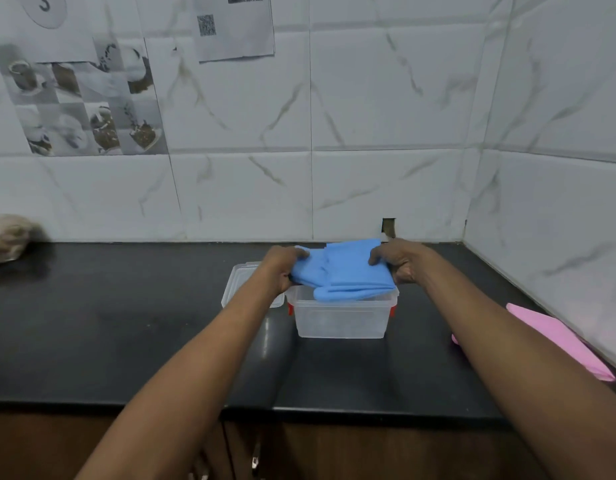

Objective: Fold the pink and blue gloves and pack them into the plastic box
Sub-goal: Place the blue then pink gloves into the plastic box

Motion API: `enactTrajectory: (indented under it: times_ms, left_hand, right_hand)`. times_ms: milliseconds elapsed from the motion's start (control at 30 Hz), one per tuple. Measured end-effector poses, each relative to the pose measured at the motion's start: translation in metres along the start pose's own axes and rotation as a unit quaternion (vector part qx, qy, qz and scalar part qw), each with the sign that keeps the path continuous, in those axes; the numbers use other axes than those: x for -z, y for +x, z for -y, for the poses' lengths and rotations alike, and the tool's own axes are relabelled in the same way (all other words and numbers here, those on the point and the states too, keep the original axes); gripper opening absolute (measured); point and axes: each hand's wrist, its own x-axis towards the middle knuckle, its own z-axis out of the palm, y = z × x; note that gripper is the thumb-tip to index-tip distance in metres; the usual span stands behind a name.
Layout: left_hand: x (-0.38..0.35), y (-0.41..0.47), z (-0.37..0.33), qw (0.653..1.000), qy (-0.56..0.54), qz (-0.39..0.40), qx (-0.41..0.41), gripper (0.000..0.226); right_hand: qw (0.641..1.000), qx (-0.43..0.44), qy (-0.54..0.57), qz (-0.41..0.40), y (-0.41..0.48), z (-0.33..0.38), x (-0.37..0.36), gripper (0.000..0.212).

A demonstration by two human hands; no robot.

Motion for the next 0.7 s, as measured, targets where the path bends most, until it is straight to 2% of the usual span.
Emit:
enactTrajectory:
  times_ms: [100,167,300,333,433,500,533,600,700]
  left_hand:
    - [-0.003,0.008,0.010,0.989,0.135,-0.037,-0.044,0.007]
    - [-0.004,0.012,0.010,0.968,0.229,-0.063,-0.078,0.011]
    - [-0.006,0.012,0.002,0.911,0.375,-0.098,-0.142,0.021]
    - [-0.006,0.012,0.000,0.896,0.406,-0.094,-0.151,0.015]
    - [-0.008,0.014,-0.001,0.846,0.492,-0.085,-0.185,0.031]
    - [-0.010,0.015,0.004,0.814,0.533,-0.090,-0.211,0.019]
    - [-0.011,0.016,0.008,0.801,0.551,-0.098,-0.213,0.019]
    - [-0.014,0.017,0.016,0.763,0.600,-0.111,-0.215,0.027]
    - [-0.017,0.018,0.027,0.670,0.690,-0.126,-0.243,0.034]
  right_hand:
    - [0.999,0.004,-0.036,-0.014,0.000,-0.005,-0.005,0.041]
    - [0.997,0.014,-0.068,-0.023,-0.003,-0.002,-0.008,0.040]
    - [0.991,0.037,-0.119,-0.043,-0.003,0.008,-0.008,0.030]
    - [0.988,0.042,-0.137,-0.050,-0.001,0.009,-0.008,0.030]
    - [0.973,0.055,-0.213,-0.074,0.001,0.005,-0.009,0.028]
    - [0.953,0.066,-0.282,-0.085,0.002,0.003,-0.012,0.021]
    - [0.941,0.072,-0.318,-0.091,0.001,0.003,-0.014,0.015]
    - [0.907,0.087,-0.399,-0.103,-0.003,0.002,-0.023,0.022]
    - [0.846,0.113,-0.506,-0.127,-0.008,0.000,-0.035,0.031]
